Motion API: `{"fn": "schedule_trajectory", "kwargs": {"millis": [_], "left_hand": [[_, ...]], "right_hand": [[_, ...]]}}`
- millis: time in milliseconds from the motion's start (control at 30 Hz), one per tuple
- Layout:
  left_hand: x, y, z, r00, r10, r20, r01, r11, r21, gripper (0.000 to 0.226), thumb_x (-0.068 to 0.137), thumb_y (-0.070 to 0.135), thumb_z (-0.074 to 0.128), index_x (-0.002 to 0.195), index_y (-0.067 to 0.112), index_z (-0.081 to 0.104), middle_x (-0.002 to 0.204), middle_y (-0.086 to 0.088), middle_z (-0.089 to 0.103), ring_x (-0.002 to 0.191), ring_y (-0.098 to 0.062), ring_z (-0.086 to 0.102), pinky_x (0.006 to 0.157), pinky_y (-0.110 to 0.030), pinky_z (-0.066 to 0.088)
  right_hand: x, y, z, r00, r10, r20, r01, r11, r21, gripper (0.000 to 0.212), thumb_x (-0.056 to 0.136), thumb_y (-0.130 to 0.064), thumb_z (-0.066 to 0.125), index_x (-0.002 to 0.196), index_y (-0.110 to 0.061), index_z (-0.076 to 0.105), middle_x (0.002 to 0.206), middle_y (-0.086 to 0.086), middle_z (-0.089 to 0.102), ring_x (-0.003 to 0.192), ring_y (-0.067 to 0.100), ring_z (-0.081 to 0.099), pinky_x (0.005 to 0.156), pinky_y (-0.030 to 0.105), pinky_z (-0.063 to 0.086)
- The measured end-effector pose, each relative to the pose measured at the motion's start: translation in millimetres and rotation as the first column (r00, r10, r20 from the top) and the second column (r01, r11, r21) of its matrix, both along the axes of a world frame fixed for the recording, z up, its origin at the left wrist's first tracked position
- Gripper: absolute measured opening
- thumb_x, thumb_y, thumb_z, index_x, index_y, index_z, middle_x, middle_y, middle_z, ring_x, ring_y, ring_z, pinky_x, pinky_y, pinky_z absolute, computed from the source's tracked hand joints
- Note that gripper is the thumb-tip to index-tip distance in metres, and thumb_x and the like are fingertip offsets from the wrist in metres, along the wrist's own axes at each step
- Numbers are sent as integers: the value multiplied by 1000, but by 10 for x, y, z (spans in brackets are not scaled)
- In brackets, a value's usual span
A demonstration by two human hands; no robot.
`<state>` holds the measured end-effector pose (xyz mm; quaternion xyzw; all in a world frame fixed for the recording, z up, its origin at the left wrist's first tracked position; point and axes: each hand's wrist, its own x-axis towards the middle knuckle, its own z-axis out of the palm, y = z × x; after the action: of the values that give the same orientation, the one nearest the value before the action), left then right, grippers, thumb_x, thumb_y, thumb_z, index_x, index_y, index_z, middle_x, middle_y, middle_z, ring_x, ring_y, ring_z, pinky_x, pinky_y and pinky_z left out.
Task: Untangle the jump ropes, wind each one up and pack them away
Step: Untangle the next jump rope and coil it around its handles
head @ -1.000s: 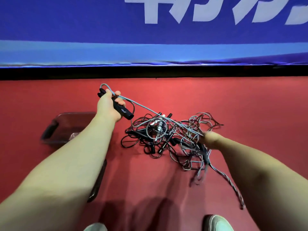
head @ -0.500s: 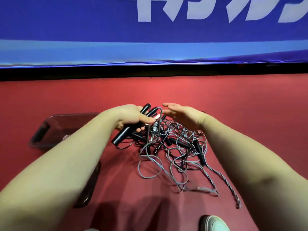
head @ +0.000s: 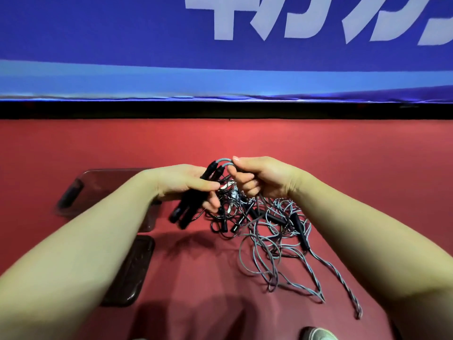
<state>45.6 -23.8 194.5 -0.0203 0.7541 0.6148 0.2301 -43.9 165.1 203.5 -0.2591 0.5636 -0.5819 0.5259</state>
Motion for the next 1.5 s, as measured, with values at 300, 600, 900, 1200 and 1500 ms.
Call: {"fn": "schedule_trajectory", "kwargs": {"millis": [300,600,900,1200,1500], "left_hand": [[-99,231,-211,812,324,-485,-416,905,-91,38,89,10,61,113,25,36,97,14,53,96,-6,50,83,-12,38],[-205,369,-213,711,543,-447,-553,824,122,11,92,19,55,99,27,59,93,6,64,94,-18,58,93,-28,45],[-285,247,13,472,868,-155,-686,472,554,19,98,6,43,83,16,47,67,-2,47,60,-14,46,61,-30,44],[-308,126,161,506,851,138,-530,180,829,22,98,10,41,79,20,47,64,1,48,57,-14,48,68,-33,46],[-285,125,161,453,883,124,-519,148,842,20,99,9,39,83,18,46,67,0,47,58,-14,46,66,-32,45]], "right_hand": [[106,-212,202,986,-133,-101,117,982,-151,33,102,-28,27,82,-15,50,50,-10,33,40,1,20,39,14,15],[115,-271,264,979,-196,-60,178,957,-228,33,101,-22,28,89,-11,57,57,-6,38,49,7,27,47,18,25],[107,-319,-33,841,-319,-437,323,944,-69,29,102,-22,35,82,-16,55,53,-11,37,48,7,27,48,21,20],[240,-529,-146,449,-285,-847,542,840,4,38,101,-38,24,120,-20,51,89,-1,57,84,19,53,78,33,42],[290,-679,-162,482,-303,-822,569,822,31,45,102,-39,20,63,-22,36,60,-4,38,55,14,36,54,31,28]]}}
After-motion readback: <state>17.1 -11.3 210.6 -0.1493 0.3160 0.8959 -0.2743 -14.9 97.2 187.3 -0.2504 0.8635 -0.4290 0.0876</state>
